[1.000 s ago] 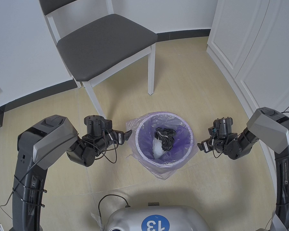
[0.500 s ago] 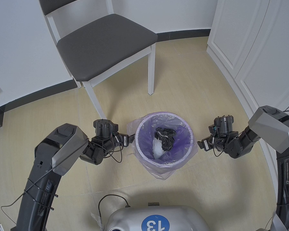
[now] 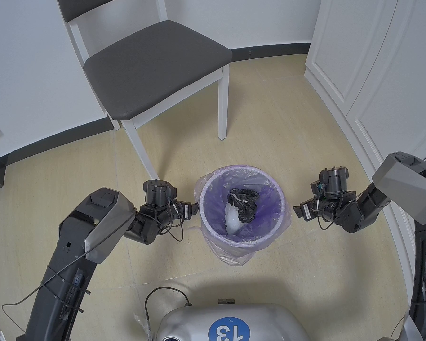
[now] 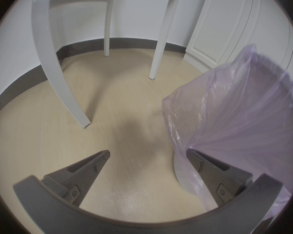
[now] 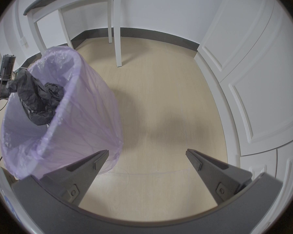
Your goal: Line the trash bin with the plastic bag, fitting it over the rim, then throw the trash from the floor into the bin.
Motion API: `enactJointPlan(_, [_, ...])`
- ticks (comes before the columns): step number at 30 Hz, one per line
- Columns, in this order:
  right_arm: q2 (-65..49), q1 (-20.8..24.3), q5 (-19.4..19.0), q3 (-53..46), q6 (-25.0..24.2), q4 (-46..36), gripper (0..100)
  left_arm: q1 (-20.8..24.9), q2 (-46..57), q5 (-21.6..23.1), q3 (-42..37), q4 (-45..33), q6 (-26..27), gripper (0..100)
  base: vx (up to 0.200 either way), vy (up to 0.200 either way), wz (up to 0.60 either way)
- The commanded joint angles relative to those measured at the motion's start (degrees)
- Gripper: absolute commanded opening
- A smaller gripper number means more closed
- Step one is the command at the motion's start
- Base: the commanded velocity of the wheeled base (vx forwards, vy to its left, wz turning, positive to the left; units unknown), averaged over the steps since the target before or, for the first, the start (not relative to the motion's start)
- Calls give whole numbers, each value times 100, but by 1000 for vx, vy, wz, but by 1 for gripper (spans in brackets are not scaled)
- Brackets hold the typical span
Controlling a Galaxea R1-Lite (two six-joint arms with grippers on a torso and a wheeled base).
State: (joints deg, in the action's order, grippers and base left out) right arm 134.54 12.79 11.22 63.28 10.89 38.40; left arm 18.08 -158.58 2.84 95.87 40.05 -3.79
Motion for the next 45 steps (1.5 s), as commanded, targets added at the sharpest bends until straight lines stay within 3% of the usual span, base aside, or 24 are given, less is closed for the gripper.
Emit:
enactJointPlan(1, [-595,-4,-5,-501,-113,221,100,-41,1197,-56,-1457,1067,-394,100,0,0,0])
enactJointPlan(6, [-824,-31,-5,-817,-271,379,100,-41,2129,-47,-2740,1752,-658,100,0,0,0])
enactJointPlan(16, [-1720,180,144,-1696,-799,994,100,-15,3359,-170,-4173,2385,-517,100,0,0,0])
enactJointPlan(21, [-2652,312,548,-2188,-983,1293,100,126,4616,-469,-5025,2324,133,100,0,0,0])
enactJointPlan(25, [-3425,356,636,-2522,-1018,1627,100,64,5469,-636,-5746,2306,713,100,0,0,0])
enactJointPlan(29, [-4207,365,654,-2689,-983,1697,100,-41,6277,-715,-6220,2227,968,100,0,0,0])
enactJointPlan(38, [-6457,268,654,-3744,-948,1644,100,-990,8642,-644,-6572,680,1038,100,0,0,0])
enactJointPlan(45, [-7916,-13,654,-4869,-948,1574,100,-1026,10039,-636,-6862,-357,1038,100,0,0,0])
